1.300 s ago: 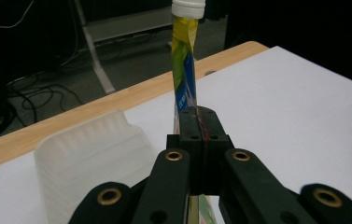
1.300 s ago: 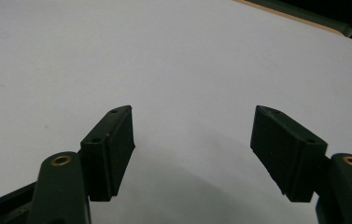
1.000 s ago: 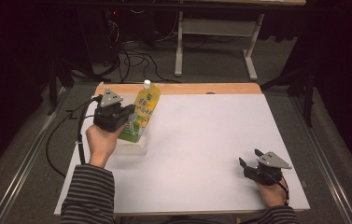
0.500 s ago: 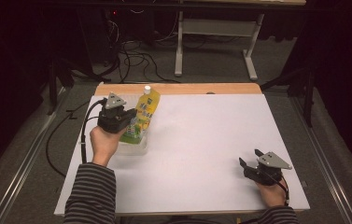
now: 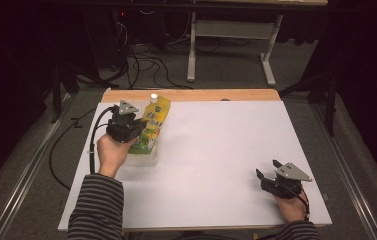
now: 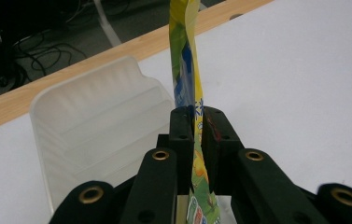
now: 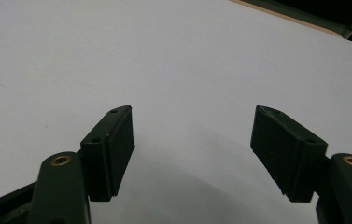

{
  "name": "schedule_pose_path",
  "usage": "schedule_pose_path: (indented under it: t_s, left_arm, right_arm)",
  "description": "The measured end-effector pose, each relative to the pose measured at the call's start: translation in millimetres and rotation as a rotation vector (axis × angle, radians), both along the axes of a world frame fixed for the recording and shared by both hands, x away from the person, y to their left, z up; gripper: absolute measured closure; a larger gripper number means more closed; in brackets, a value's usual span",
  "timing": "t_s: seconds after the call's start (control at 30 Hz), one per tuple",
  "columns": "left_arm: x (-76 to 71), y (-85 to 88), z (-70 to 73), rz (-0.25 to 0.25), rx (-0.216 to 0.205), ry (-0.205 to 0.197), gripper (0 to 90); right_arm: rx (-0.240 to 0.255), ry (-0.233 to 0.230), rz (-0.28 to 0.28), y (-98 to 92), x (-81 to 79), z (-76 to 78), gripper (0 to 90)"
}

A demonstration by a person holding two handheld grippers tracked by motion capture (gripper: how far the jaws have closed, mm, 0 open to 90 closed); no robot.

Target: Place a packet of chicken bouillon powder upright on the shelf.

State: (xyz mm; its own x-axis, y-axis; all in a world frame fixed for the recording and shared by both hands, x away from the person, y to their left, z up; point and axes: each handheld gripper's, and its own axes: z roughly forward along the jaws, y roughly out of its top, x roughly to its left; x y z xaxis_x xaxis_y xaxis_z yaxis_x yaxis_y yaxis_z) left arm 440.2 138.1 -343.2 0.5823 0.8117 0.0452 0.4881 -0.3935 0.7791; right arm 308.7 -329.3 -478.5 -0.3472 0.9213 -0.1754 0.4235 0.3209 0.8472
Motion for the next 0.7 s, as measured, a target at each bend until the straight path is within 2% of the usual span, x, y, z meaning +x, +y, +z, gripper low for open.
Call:
schedule_pose_path:
  t_s: [0.2, 0.3, 0.43, 0.53, 0.7]
  left_arm:
    - [9.1, -5.5, -6.4, 0.019, 0.017, 0.054, 82.6]
    - [14.5, -8.9, -11.6, 0.03, 0.036, 0.095, 82.6]
    - [20.8, -9.7, -15.1, 0.036, 0.03, 0.143, 84.2]
    - [20.3, -9.6, -15.4, 0.046, 0.038, 0.133, 89.3]
    - [16.4, -10.1, -16.1, 0.032, 0.051, 0.094, 90.0]
  right_arm:
    - [-0.006, -0.003, 0.001, -0.5, 0.1, 0.1, 30.9]
    - [0.0, -0.004, -0.003, -0.3, -0.1, 0.0, 30.9]
    - [0.008, -0.005, -0.007, -0.4, -0.1, 0.0, 31.0]
    - [-0.001, 0.002, -0.004, 0.6, 0.5, -0.2, 30.9]
    - [0.005, -0.007, -0.012, 0.0, -0.3, -0.1, 31.7]
